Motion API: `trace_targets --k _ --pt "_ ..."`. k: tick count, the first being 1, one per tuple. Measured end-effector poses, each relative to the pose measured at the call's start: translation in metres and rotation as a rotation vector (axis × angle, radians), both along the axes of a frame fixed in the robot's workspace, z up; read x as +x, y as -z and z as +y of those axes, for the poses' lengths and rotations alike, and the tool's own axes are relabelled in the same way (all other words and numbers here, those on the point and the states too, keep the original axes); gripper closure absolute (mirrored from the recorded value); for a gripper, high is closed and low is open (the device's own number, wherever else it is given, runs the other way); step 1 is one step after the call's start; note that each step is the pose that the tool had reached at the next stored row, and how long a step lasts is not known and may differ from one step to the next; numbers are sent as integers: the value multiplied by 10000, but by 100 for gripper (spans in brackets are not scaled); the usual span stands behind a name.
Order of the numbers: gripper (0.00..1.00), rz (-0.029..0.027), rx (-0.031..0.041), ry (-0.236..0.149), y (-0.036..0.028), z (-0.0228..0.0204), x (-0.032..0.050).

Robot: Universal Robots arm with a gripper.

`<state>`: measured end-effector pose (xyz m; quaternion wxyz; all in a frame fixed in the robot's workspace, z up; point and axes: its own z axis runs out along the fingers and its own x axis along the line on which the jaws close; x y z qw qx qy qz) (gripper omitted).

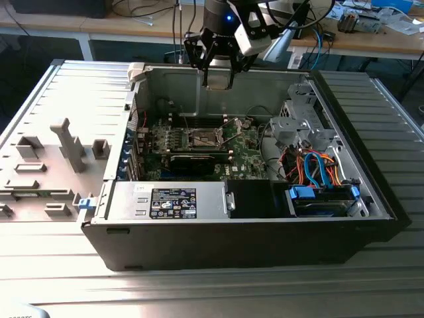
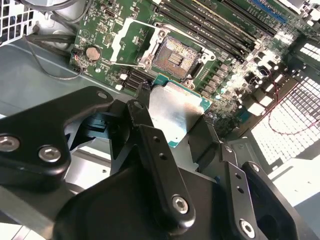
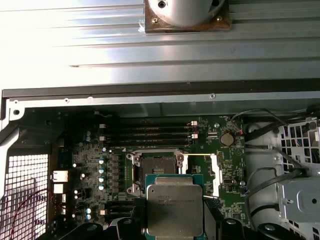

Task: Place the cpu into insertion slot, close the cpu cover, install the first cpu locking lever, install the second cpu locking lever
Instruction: 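Place the cpu into insertion slot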

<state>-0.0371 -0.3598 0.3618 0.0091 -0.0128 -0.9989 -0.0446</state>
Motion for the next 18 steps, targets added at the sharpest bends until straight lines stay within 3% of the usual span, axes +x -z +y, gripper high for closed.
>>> trace_targets --k 5,12,14,18 --pt "46 0 0 0 42 0 0" --pt "46 0 0 0 54 0 0" --pt "46 0 0 0 90 0 0" --pt "46 0 1 0 90 0 0"
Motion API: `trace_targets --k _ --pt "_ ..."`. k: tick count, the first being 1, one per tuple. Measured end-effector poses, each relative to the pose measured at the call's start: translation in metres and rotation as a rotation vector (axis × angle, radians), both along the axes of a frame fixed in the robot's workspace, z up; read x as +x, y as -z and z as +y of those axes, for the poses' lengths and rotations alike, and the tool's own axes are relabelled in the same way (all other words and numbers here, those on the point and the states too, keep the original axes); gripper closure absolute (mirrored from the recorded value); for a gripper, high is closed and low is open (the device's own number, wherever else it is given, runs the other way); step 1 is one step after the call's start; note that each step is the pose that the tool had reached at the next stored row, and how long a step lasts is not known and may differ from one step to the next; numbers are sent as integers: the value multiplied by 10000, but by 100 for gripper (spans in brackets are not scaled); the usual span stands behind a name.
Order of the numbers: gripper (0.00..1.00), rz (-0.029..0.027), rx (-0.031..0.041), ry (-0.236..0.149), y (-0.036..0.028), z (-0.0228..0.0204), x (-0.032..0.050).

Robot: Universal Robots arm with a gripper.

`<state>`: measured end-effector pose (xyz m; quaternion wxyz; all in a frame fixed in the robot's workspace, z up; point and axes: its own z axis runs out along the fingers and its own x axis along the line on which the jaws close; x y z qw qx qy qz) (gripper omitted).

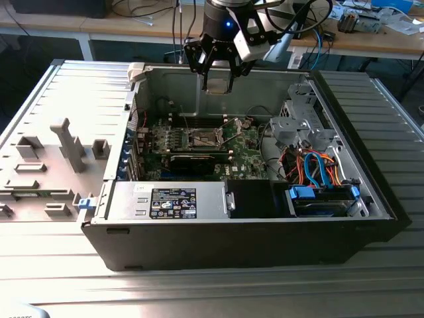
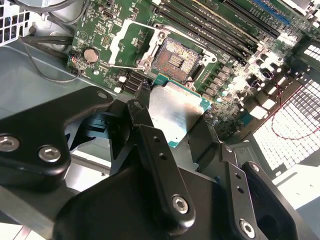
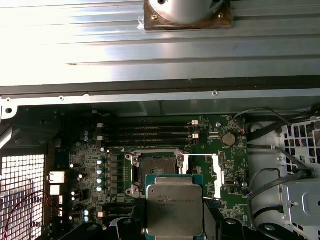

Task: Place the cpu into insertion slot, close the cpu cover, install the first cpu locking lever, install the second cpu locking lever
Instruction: 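Place the cpu into insertion slot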

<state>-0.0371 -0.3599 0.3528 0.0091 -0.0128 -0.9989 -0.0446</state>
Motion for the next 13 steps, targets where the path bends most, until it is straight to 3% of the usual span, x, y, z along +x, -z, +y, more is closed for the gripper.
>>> trace_targets --k 13 --pt "46 0 -4 20 7 0 0"
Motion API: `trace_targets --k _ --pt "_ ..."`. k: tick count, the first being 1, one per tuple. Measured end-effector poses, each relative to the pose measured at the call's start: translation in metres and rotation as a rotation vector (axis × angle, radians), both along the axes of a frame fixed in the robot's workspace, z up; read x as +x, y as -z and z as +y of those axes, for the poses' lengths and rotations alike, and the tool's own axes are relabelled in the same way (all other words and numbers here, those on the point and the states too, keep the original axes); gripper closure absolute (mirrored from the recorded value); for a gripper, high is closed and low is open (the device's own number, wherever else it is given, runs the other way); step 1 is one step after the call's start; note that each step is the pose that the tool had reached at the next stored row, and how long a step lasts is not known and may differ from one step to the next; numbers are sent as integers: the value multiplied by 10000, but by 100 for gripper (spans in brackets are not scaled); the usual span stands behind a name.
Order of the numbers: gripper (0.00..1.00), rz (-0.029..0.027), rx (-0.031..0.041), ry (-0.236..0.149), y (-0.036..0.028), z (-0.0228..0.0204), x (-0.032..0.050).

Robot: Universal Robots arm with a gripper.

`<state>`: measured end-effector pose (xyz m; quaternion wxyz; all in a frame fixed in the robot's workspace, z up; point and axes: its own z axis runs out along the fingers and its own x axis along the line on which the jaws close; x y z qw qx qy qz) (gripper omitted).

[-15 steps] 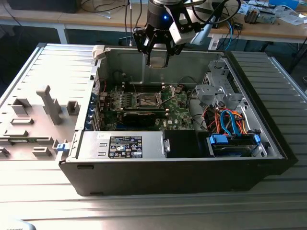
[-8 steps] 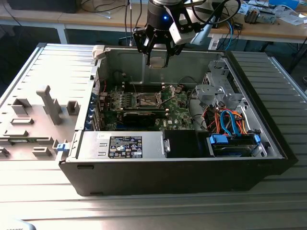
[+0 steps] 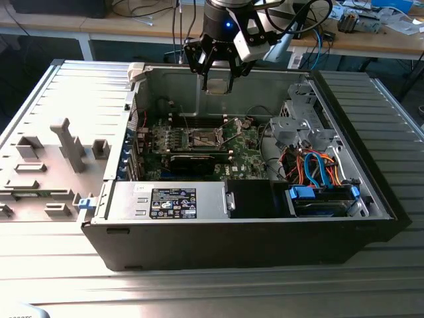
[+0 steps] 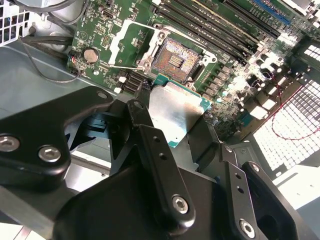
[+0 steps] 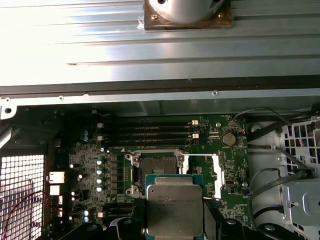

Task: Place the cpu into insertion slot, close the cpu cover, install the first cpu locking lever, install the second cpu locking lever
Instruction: 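Place the cpu into insertion slot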

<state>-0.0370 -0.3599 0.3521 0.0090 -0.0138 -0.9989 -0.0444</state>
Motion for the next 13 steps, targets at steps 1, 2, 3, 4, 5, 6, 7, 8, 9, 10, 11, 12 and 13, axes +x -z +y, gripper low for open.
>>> trace_targets --k 1,2,3,4,5,6,7,8,9,10,11,12,13 --pt "46 1 -1 26 0 0 0" --pt "46 0 0 57 0 0 0" --pt "46 0 1 82 0 0 0" --pt "46 0 0 108 1 0 0" --pt "46 0 -4 145 1 0 0" --pt "46 -1 -9 168 1 0 0" --pt "46 0 -15 209 1 0 0" --pt "46 0 -16 230 2 0 0" --pt "46 0 -16 241 2 0 0" --pt "46 0 -16 247 2 0 0" --pt "46 0 -16 252 2 0 0" --pt "46 0 -16 256 2 0 0" --pt "46 0 -16 261 2 0 0"
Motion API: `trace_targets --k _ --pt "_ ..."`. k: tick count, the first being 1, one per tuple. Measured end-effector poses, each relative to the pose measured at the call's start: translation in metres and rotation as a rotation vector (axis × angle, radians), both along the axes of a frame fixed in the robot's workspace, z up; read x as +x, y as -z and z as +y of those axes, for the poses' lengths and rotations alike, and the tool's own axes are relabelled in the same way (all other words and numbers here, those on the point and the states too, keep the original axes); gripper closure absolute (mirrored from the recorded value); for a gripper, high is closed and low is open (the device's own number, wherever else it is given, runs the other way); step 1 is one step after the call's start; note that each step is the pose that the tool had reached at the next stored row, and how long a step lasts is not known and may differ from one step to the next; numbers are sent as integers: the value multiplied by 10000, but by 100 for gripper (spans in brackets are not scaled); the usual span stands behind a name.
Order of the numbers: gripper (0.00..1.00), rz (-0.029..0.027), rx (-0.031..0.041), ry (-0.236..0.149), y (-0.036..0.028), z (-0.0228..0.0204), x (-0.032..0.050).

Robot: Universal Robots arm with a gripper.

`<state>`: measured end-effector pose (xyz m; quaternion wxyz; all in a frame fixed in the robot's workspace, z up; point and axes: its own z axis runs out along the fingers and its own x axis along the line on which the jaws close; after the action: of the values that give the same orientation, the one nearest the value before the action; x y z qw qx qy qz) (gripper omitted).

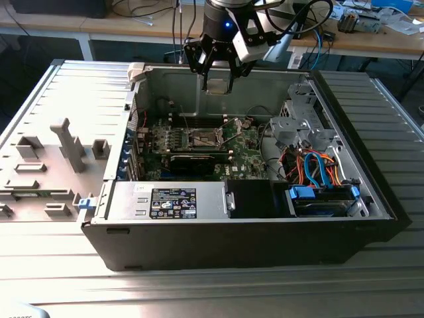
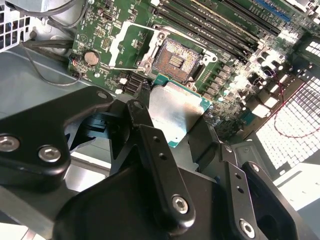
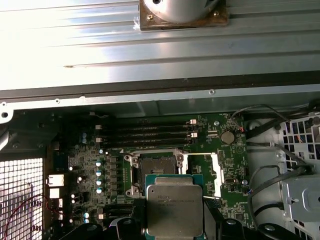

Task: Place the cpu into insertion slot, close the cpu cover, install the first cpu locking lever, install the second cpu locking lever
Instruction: 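Place the cpu into insertion slot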

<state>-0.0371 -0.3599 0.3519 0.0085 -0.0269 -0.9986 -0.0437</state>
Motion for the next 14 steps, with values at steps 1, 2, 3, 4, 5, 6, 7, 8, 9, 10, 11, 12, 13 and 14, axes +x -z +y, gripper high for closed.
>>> trace_targets --k 1,2,3,4,5,6,7,8,9,10,11,12,13,14 --pt "46 0 0 5 0 0 0" --pt "46 0 0 8 0 0 0" --pt "46 0 0 12 0 0 0" --pt "46 0 0 17 0 0 0" --pt "46 -1 -1 18 0 0 0" --pt "46 0 0 17 0 0 0" --pt "46 -1 1 18 1 0 0" --pt "46 0 0 18 1 0 0" --pt "46 0 0 19 0 0 0" --pt "46 0 -1 19 1 0 0" --pt "46 0 -1 19 1 0 0" --pt "46 0 -1 20 2 0 -1" --pt "46 0 -2 21 2 0 -2" --pt "46 0 -3 20 2 0 -3"
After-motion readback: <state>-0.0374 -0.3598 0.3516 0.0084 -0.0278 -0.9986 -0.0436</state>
